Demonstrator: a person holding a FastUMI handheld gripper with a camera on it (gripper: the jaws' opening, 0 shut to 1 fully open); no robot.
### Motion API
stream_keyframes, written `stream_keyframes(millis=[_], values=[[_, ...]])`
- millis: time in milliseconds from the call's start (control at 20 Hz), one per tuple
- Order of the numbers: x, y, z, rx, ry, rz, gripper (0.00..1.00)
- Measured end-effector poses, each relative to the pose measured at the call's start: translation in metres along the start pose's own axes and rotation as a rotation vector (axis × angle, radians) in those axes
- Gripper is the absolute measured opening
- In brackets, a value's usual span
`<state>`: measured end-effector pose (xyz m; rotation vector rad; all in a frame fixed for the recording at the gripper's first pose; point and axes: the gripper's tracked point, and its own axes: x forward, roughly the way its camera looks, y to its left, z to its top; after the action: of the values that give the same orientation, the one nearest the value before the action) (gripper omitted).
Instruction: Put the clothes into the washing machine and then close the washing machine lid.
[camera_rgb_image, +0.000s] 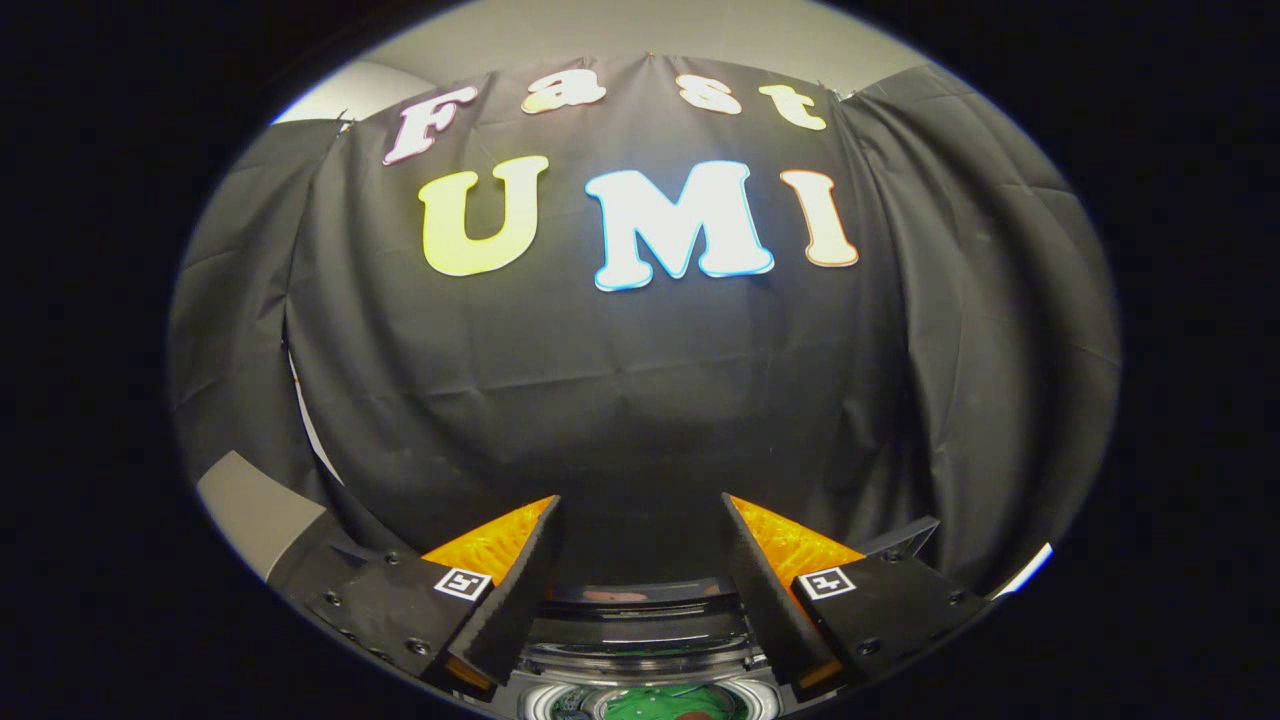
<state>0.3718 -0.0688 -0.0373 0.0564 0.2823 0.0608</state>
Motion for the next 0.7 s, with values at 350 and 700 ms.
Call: stream_keyframes(millis=[350, 700], values=[[-0.014, -0.001, -0.005, -0.034, -0.046, 0.001, 0.97], [-0.021, -0.002, -0.007, -0.036, -0.092, 0.006, 0.97]])
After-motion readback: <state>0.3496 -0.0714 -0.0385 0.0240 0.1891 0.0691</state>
